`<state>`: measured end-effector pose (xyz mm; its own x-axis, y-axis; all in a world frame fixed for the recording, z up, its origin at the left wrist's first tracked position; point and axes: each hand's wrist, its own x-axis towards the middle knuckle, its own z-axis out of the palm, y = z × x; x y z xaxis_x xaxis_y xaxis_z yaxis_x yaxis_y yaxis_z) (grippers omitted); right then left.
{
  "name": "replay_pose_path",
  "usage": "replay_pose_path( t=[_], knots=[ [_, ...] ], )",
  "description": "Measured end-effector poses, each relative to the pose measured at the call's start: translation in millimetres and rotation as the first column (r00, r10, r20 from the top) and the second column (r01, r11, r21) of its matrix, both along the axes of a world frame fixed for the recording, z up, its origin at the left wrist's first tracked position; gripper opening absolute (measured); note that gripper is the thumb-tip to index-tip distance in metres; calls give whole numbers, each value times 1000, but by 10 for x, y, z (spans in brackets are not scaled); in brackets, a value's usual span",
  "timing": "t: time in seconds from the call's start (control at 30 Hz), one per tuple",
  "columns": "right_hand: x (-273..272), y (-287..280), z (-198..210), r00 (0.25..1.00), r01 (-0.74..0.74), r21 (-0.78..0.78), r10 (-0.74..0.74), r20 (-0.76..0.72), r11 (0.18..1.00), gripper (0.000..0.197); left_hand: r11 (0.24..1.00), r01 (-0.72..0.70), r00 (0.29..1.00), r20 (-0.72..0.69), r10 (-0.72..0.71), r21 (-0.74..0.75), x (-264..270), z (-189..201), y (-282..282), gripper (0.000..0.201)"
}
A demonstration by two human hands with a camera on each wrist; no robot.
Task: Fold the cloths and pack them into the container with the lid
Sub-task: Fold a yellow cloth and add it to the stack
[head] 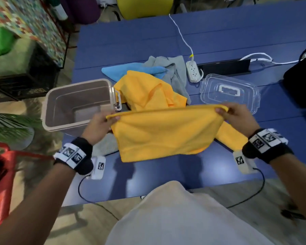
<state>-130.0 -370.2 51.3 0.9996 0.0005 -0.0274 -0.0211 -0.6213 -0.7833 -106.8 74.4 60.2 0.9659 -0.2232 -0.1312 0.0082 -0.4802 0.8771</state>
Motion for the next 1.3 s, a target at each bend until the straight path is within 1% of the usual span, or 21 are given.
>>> replay_pose_path(
  t=[0.07, 0.13, 0.23, 0.33, 0.4, 0.5, 0.57, 0.63, 0.7, 0.77, 0.83, 0.9, 0.93, 0.97, 1.0, 1.03, 1.07, 1.1, 1.17, 1.23, 1.3],
  knots=[
    [179, 14, 314, 985, 46, 112, -64, 158, 993, 9, 998, -51, 987, 150, 56, -33, 170, 373, -42, 23],
    [288, 14, 616, 951, 36, 163, -84, 298, 986, 6, 991, -89, 964, 243, 112, -102, 281, 704, -64, 23],
    [309, 45, 958, 918, 22, 257, -122, 379, 966, 8, 979, -106, 925, 343, 162, -176, 313, 1076, -82, 23],
    [216, 38, 1005, 903, 4, 238, -106, 416, 971, 18, 976, -105, 922, 349, 167, -189, 221, 1192, -71, 24],
    [98, 30, 934, 916, 2, 197, -80, 392, 980, 10, 975, -97, 943, 296, 155, -201, 120, 1151, -48, 22],
    [-142, 3, 777, 946, -15, 167, -40, 321, 986, 8, 987, -11, 980, 196, 43, -162, -76, 987, 50, 14],
    [-375, -61, 615, 967, -65, 131, 30, 251, 989, 8, 981, 77, 996, 65, -67, -179, -270, 807, 145, 12],
    [-623, -122, 415, 983, -119, 63, 109, 145, 991, 8, 975, 131, 988, -61, -144, -178, -501, 547, 253, 32],
    [-849, -161, 173, 989, -148, 18, 148, 6, 989, 14, 976, 149, 971, -163, -175, -160, -730, 247, 320, 51],
    [-1012, -178, -106, 975, -199, 29, 201, -94, 980, 26, 973, 166, 951, -235, -201, -158, -906, -54, 324, 57],
    [-1097, -164, -329, 963, -198, 51, 204, -173, 979, 36, 976, 154, 933, -303, -196, -157, -1005, -317, 303, 69],
    [-1103, -153, -509, 955, -200, 44, 204, -213, 979, 59, 982, 126, 923, -348, -167, -139, -1016, -526, 293, 72],
    [-1084, -129, -561, 953, -203, 36, 206, -224, 978, 70, 984, 119, 918, -364, -159, -130, -1002, -622, 297, 66],
    [-1054, -124, -620, 947, -211, 20, 209, -244, 977, 70, 986, 112, 914, -376, -151, -123, -975, -701, 285, 52],
    [-1015, -122, -672, 943, -218, 1, 211, -257, 976, 60, 988, 105, 914, -380, -140, -109, -936, -763, 265, 34],
    [-959, -109, -704, 942, -210, -29, 195, -274, 977, 44, 992, 95, 920, -373, -120, -85, -885, -814, 242, 24],
    [-887, -104, -754, 942, -190, -63, 164, -292, 980, 29, 997, 78, 933, -350, -81, -21, -820, -866, 223, 27],
    [-805, -81, -792, 943, -176, -99, 138, -304, 979, 21, 997, 55, 948, -316, -34, 57, -750, -922, 203, 31],
    [-627, -22, -875, 933, -187, -184, 116, -340, 965, 20, 975, 48, 968, -250, 8, 218, -592, -1013, 161, 32],
    [-464, 47, -954, 917, -212, -255, 102, -385, 943, 24, 922, 96, 974, -226, -9, 376, -458, -1148, 116, 32],
    [-305, 113, -1014, 896, -213, -288, 68, -440, 934, 29, 869, 106, 975, -221, 4, 483, -335, -1247, 58, 25]
  ],
)
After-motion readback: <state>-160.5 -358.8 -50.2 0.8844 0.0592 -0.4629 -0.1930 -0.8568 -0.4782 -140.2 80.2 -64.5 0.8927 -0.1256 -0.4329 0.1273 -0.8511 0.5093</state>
